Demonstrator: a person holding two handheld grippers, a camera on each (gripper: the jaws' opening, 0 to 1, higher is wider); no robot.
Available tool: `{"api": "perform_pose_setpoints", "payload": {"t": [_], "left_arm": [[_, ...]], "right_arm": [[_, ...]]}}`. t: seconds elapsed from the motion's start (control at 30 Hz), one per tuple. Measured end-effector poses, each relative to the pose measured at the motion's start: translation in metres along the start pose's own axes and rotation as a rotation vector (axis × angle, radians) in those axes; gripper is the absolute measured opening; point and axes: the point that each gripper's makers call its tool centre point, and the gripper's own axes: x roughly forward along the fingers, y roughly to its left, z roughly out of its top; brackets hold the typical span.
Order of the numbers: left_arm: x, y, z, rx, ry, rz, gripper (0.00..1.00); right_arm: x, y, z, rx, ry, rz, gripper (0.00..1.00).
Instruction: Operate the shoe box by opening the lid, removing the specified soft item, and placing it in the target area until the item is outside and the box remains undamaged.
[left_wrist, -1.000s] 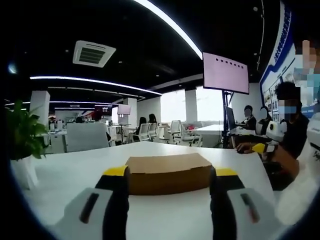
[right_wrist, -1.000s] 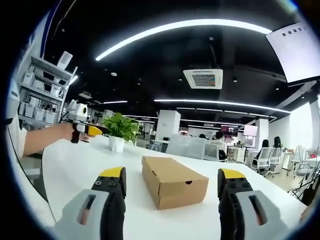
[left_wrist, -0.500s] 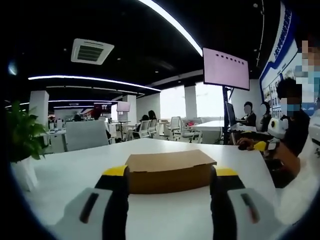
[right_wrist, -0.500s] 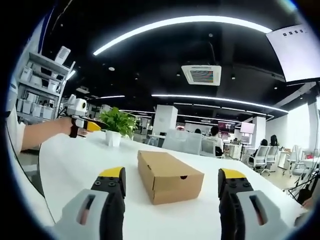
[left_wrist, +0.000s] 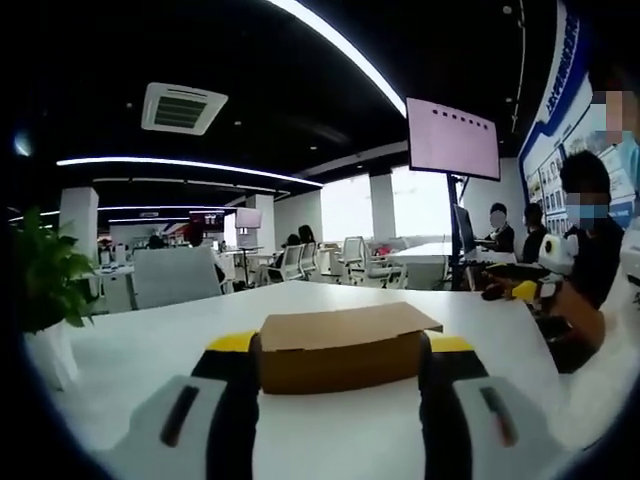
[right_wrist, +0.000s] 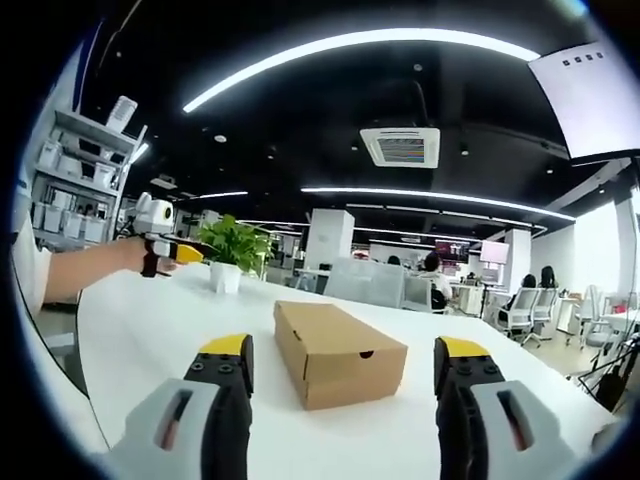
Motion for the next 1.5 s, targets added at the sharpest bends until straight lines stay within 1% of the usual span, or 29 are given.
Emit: {"api": "perform_pose_setpoints", "payload": {"t": [0.13,0.23,0.37,0.6,0.7,0.83,0.97,1.07,1.2,1.37,1.43,1.5], "left_arm": [[0.002,-0.002,-0.005,-0.014,0.011,-0.011,0.66],[0.003,-0.003,-0.008,-0.015,0.021,-0.017,0.66],[0.005,-0.001,-0.008,-0.021,0.020,-0.020,0.66],[0.009,0.002,-0.009,-0.024,0.031,-0.023,0.66],[0.011,0.003,-0.011,-0.024,0.039,-0.024,0.66],[0.012,0.004,-0.012,-0.027,0.041,-0.030,0.66],[0.014,0.007,-0.014,-0.031,0.040,-0.028,0.67],[0.016,0.011,-0.016,-0.044,0.040,-0.020,0.69],[0.020,0.011,-0.018,-0.055,0.035,-0.023,0.69],[0.029,0.013,-0.021,-0.083,0.035,-0.027,0.70],[0.031,0.013,-0.023,-0.097,0.042,-0.040,0.68],[0.032,0.014,-0.023,-0.098,0.047,-0.037,0.68]], "right_arm": [[0.002,0.003,0.002,-0.004,-0.006,0.010,0.75],[0.003,0.005,0.006,-0.016,-0.029,0.019,0.73],[0.002,0.005,0.011,0.015,-0.052,0.025,0.72],[0.003,0.000,0.011,0.021,-0.043,0.012,0.72],[0.003,0.002,0.013,0.043,-0.057,0.020,0.72],[0.004,0.000,0.012,0.041,-0.054,0.011,0.73],[0.006,-0.004,0.010,0.054,-0.043,-0.005,0.82],[0.007,-0.004,0.009,0.056,-0.041,-0.008,0.82],[0.010,-0.003,0.011,0.050,-0.042,-0.003,0.81],[0.013,-0.007,0.020,0.048,-0.090,-0.007,0.78],[0.013,-0.008,0.019,0.058,-0.090,-0.007,0.79],[0.015,-0.008,0.015,0.075,-0.080,-0.009,0.79]]}}
